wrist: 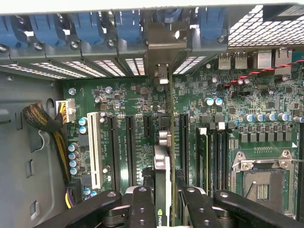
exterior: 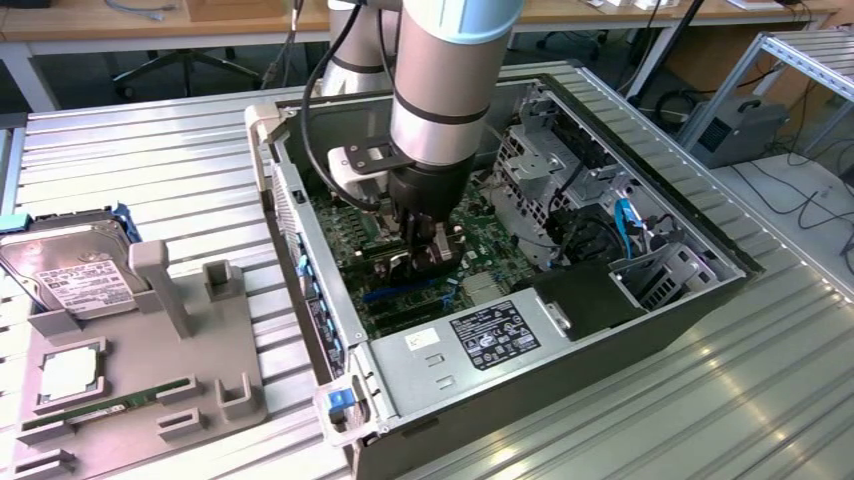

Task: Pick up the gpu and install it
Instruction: 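Insert the gpu into the slot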

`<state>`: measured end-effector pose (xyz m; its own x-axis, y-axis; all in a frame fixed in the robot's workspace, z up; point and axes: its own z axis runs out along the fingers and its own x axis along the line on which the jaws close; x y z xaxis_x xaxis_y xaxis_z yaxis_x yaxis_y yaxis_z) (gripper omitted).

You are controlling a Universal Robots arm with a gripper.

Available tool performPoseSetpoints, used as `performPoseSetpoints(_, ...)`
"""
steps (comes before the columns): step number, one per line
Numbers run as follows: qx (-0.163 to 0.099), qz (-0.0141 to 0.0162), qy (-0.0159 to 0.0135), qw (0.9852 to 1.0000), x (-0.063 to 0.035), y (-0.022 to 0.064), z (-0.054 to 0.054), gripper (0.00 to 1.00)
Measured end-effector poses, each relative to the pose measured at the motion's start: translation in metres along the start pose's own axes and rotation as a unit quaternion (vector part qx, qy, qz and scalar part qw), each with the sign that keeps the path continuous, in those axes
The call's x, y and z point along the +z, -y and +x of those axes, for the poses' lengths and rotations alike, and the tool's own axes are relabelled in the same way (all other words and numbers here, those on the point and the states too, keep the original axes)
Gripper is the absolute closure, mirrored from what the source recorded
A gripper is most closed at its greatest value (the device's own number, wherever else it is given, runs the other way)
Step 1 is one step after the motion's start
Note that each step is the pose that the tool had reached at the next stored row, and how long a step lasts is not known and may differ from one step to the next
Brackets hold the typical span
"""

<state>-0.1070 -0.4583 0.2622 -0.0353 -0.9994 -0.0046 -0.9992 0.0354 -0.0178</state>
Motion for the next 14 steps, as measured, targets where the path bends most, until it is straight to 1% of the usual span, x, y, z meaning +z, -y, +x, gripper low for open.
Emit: performPoseSetpoints(14,0.000,0.0000,0.0000,1.0000,0.0001,0.0000,0.0000,0.73)
